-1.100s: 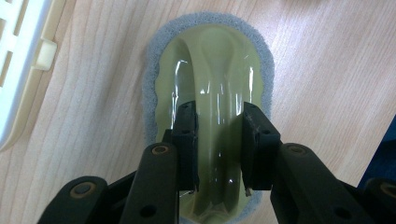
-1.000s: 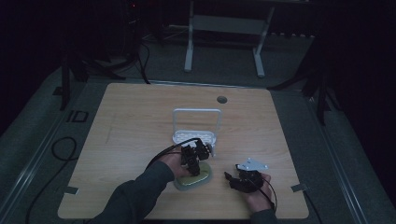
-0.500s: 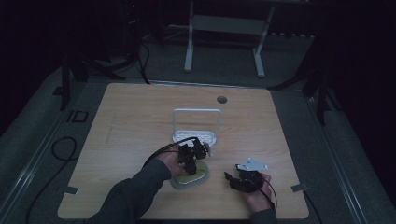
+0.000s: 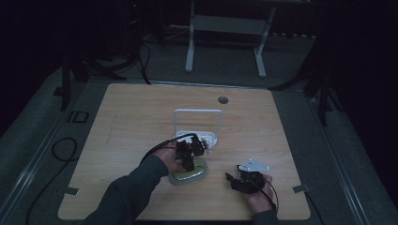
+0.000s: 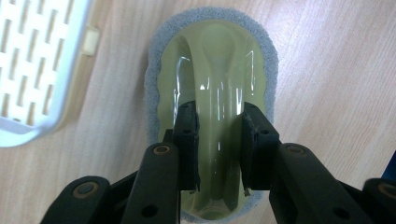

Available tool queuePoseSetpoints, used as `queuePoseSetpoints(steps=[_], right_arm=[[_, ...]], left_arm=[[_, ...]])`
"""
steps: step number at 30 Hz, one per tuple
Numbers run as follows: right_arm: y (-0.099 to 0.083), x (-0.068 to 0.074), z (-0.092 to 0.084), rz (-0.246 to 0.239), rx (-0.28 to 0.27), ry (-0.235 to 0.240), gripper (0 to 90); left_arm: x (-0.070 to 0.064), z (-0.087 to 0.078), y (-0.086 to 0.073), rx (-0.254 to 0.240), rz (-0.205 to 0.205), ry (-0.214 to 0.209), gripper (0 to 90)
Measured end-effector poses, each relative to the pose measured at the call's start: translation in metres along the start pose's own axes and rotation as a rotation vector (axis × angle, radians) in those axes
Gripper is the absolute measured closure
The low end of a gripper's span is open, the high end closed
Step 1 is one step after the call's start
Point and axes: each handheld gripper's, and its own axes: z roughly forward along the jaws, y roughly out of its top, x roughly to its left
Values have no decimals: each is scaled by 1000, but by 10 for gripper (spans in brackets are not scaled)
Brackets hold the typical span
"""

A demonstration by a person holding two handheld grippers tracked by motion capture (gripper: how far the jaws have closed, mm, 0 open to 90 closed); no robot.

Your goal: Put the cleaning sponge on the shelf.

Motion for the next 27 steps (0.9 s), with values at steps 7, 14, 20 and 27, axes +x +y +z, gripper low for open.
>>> queuePoseSetpoints(steps=[7, 14, 20, 27], right_arm=[[0, 0, 0, 0, 0, 1, 403], [0, 0, 0, 1, -1, 1, 403], [0, 0, 0, -3, -4, 1, 403], [0, 0, 0, -1, -4, 1, 402]], left_arm=[[10, -5, -4, -27, 24, 6, 714], [15, -9, -6, -45, 43, 37, 715], [17, -12, -4, -53, 56, 55, 715], [20, -12, -2, -49, 88, 90, 715]])
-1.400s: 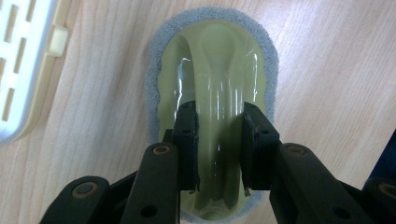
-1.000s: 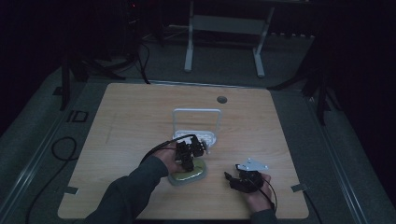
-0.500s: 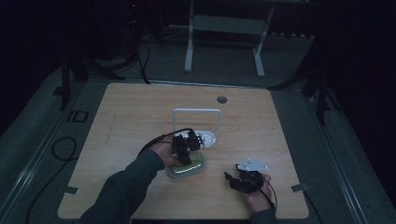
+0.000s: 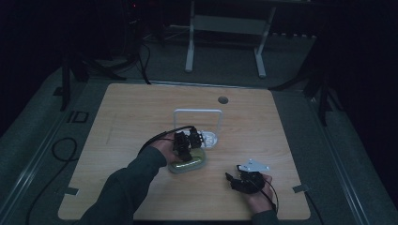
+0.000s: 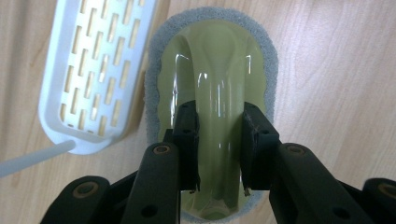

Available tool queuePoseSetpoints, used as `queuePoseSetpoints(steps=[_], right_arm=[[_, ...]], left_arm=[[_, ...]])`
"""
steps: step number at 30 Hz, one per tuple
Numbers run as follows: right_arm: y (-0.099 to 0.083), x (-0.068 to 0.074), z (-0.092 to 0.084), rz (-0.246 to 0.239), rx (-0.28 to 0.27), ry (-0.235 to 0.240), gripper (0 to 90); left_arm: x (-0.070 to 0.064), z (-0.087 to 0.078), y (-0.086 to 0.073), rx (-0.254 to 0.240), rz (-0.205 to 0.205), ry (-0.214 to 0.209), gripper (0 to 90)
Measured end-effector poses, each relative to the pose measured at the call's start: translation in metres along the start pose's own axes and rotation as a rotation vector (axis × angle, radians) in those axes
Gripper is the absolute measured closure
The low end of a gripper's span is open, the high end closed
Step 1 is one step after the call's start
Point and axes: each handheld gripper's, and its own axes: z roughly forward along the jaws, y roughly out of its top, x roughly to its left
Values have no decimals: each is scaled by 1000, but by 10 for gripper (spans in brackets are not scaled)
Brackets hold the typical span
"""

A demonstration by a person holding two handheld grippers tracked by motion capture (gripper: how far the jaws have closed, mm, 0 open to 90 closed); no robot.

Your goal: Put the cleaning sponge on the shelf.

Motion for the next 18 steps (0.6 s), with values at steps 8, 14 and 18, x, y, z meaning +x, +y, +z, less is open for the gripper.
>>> queuePoseSetpoints(steps=[8, 14, 18], right_arm=[[0, 0, 0, 0, 0, 0, 402], [0, 0, 0, -1, 0, 1, 402], [0, 0, 0, -1, 0, 1, 402]], left_arm=[[3, -3, 6, -7, 38, 31, 715], [3, -3, 10, -4, 57, 42, 715], [6, -6, 12, -6, 71, 55, 715]])
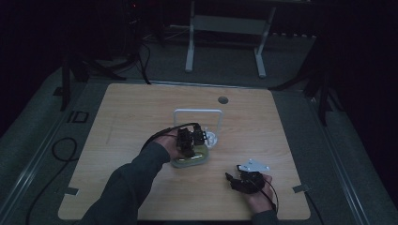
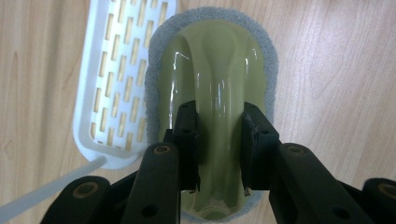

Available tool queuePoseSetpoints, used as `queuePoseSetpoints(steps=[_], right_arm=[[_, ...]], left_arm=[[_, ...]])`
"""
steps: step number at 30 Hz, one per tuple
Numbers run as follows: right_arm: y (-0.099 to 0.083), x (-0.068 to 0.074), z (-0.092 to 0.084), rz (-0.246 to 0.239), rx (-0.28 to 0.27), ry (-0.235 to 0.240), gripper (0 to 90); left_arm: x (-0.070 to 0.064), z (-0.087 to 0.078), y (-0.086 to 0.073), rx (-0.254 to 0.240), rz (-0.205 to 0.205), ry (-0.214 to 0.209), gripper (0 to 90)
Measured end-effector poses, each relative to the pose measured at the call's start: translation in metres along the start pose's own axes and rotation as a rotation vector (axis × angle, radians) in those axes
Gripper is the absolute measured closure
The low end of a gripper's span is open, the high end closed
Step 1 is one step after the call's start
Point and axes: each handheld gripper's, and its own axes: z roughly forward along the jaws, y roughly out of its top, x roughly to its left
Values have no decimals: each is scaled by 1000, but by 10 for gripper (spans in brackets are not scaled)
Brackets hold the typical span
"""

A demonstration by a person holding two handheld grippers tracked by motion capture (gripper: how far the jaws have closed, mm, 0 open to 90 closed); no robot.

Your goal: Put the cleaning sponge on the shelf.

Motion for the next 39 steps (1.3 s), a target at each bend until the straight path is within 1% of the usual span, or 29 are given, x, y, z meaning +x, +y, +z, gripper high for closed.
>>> queuePoseSetpoints(steps=[2, 4, 16, 19, 22, 23, 26, 27, 30, 32, 34, 36, 38, 39], right_arm=[[0, 0, 0, 0, 0, 0, 402], [0, 0, 0, 0, 0, 0, 402], [0, 0, 0, 0, 0, 0, 402], [0, 0, 0, -1, 0, 0, 402], [0, 0, 0, 0, 1, 0, 402], [0, 0, 0, 0, 1, 0, 402], [0, 0, 0, 0, 0, 0, 402], [0, 0, 0, 0, 0, 0, 402], [0, 0, 0, 2, 1, 0, 402], [0, 0, 0, 1, 1, 0, 402], [0, 0, 0, 1, 1, 0, 402], [0, 0, 0, 1, 1, 0, 402], [0, 0, 0, 1, 1, 0, 401], [0, 0, 0, 0, 0, 0, 402]], left_arm=[[0, 0, 0, 0, 0, 0, 715], [3, -3, 1, -8, 7, 7, 716], [6, 0, 1, -13, 20, 12, 716], [7, -1, 2, -11, 35, 15, 716], [7, -3, 5, -20, 39, 19, 717], [7, -4, 6, -19, 45, 26, 716], [7, -4, 7, -20, 52, 27, 716], [7, -5, 8, -13, 63, 41, 716], [8, -6, 8, -17, 65, 45, 717], [9, -7, 9, -27, 85, 55, 717], [9, -6, 10, -26, 92, 59, 717], [9, -5, 10, -27, 96, 60, 717], [9, -4, 11, -26, 96, 71, 717], [9, -3, 11, -27, 91, 72, 717]])
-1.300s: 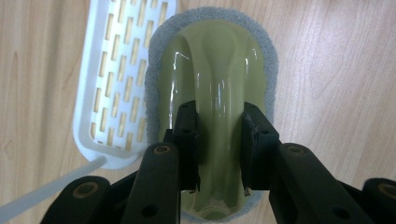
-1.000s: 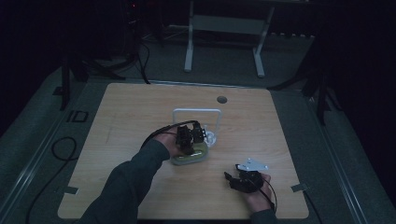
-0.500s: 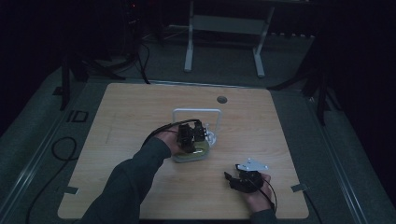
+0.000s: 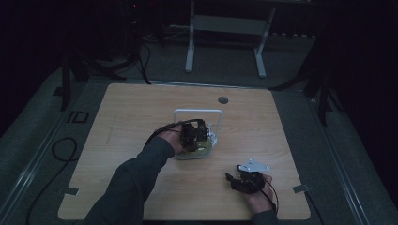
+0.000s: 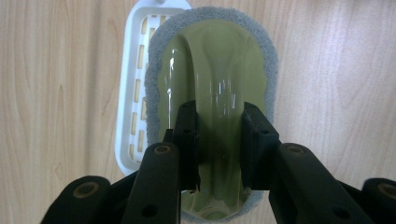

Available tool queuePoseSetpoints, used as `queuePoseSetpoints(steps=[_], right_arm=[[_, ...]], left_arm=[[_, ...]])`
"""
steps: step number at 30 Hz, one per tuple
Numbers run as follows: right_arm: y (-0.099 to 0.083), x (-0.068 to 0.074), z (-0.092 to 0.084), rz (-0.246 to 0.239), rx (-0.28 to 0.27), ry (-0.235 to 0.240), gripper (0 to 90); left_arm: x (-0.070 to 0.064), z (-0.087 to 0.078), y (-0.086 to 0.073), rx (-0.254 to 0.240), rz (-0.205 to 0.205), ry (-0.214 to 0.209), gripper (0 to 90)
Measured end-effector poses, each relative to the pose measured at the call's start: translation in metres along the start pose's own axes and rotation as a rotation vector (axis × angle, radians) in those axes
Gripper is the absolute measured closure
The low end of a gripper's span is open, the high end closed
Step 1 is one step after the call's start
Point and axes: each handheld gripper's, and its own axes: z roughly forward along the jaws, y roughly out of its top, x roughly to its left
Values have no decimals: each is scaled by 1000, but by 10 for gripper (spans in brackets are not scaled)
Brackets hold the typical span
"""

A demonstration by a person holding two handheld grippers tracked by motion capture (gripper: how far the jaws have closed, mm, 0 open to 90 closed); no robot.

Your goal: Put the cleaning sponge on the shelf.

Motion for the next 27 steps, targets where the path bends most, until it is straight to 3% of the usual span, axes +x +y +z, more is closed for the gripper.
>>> queuePoseSetpoints(steps=[27], right_arm=[[0, 1, 0, 2, 0, -4, 399]], left_arm=[[9, 6, 0, -35, 30, 38, 716]])
